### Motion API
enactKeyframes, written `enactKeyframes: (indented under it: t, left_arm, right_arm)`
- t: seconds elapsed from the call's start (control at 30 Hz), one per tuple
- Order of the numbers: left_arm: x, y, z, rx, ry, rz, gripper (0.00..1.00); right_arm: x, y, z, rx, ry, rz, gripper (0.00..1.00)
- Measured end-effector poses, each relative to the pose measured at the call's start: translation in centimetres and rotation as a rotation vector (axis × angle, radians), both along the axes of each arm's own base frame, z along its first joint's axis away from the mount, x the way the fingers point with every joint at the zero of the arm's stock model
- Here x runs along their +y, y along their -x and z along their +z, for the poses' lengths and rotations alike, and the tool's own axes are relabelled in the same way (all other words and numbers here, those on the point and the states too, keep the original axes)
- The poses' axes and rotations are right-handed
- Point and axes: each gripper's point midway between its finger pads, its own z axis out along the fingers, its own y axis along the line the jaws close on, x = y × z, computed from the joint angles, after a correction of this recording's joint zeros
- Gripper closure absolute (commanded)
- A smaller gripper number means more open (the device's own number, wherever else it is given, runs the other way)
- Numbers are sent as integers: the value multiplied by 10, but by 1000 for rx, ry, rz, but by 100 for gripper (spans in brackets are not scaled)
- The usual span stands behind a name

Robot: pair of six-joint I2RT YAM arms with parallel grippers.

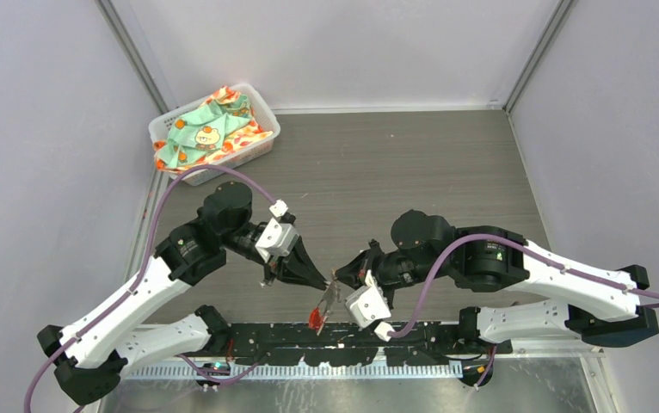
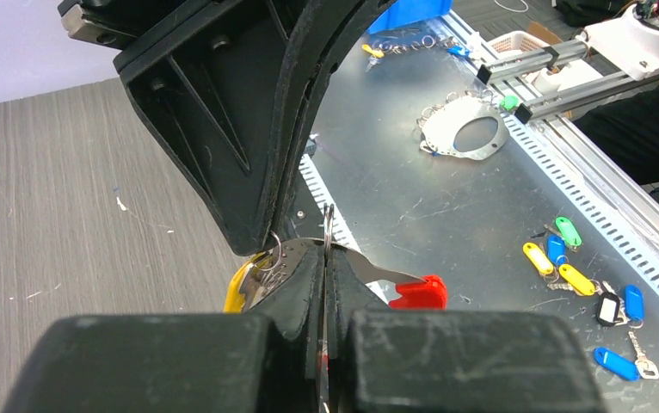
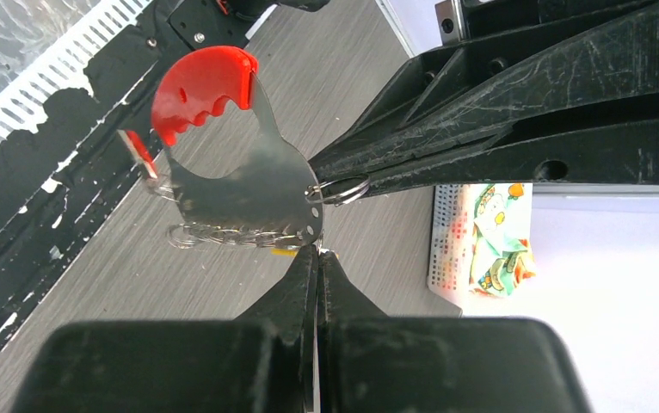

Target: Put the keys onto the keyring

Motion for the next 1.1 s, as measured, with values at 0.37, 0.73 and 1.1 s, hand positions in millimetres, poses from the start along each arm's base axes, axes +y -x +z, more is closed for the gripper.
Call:
enactKeyframes:
  t: [0.37, 0.73, 1.1]
  left_arm:
    - [-3, -5, -3, 17, -12, 29, 100]
    - [-6, -11, -2, 28, -16, 65, 100]
    - [-9, -15, -4, 32, -22, 77, 100]
  right_arm:
    - [-9, 0, 16, -14, -28, -10, 99]
    - [-16, 3, 23, -11, -35, -9, 99]
    - [-15, 4, 23, -4, -19, -1, 99]
